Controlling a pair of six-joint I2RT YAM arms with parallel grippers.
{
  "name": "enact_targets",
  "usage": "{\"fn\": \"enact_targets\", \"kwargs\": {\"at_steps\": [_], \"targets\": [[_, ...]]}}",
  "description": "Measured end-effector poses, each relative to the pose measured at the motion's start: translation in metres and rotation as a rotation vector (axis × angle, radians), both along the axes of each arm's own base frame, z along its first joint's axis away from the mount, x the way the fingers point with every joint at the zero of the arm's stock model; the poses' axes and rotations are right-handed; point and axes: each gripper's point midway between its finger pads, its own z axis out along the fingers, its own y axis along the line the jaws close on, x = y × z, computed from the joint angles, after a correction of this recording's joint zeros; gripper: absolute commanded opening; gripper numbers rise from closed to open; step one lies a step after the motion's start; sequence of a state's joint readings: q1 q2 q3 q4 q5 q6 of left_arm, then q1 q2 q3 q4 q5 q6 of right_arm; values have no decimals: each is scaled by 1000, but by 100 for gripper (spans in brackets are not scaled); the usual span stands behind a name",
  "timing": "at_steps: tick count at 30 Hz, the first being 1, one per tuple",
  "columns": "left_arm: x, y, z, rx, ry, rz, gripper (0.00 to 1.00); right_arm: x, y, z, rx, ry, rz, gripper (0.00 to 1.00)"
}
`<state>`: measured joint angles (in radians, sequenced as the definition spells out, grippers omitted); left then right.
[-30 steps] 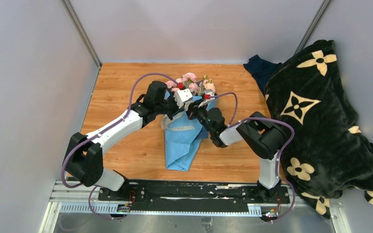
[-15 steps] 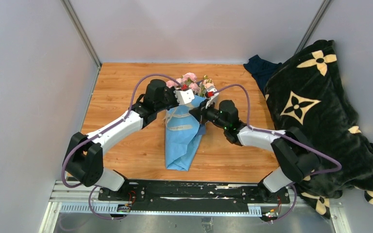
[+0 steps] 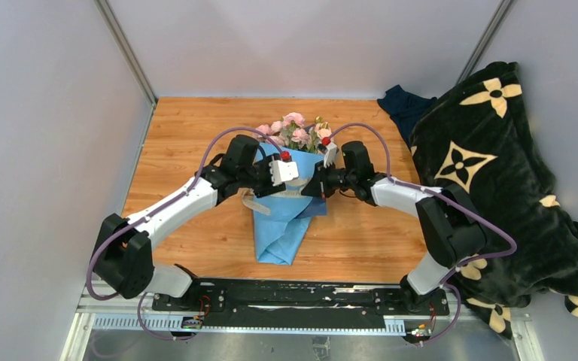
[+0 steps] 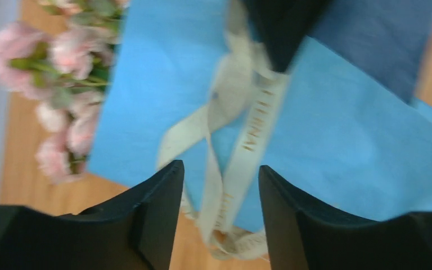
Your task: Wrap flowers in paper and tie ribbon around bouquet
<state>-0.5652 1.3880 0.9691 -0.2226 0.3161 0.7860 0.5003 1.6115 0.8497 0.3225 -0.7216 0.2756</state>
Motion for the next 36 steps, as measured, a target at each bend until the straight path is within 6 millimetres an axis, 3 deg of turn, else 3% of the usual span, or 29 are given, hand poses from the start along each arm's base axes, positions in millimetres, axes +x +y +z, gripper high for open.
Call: {"fn": "enact_targets", "kwargs": {"at_steps": [3,5,8,10,15,18,20,24,31,34,36], "targets": [[-41,-1,-15,-5,178,-83,68,-4,-9,-14,-25,77,-5,0],[-61,0,-19,-1,264,-124,61,-7,-13,-18,-38,98,-3,0],[-74,4,-14,6,322,-134,46,-12,-17,-24,-63,122,8,0],[-64,8,-2,3,299,-101,45,-17,-19,-28,-80,132,21,0],[-11,32,8,44,196,21,63,-23,-23,-37,-108,154,38,0],[14,38,-14,131,196,5,73,-25,-24,-37,-112,162,45,0],[24,35,-36,185,210,-39,74,-24,-22,-35,-106,157,51,0],[35,33,-68,237,217,-84,71,-23,-21,-31,-97,150,58,0],[69,23,-79,261,106,-125,62,-23,-20,-29,-89,146,64,0],[72,22,-83,286,76,-157,59,-22,-19,-29,-86,142,65,0],[71,21,-86,298,57,-179,43,-22,-19,-28,-82,140,69,0]]}}
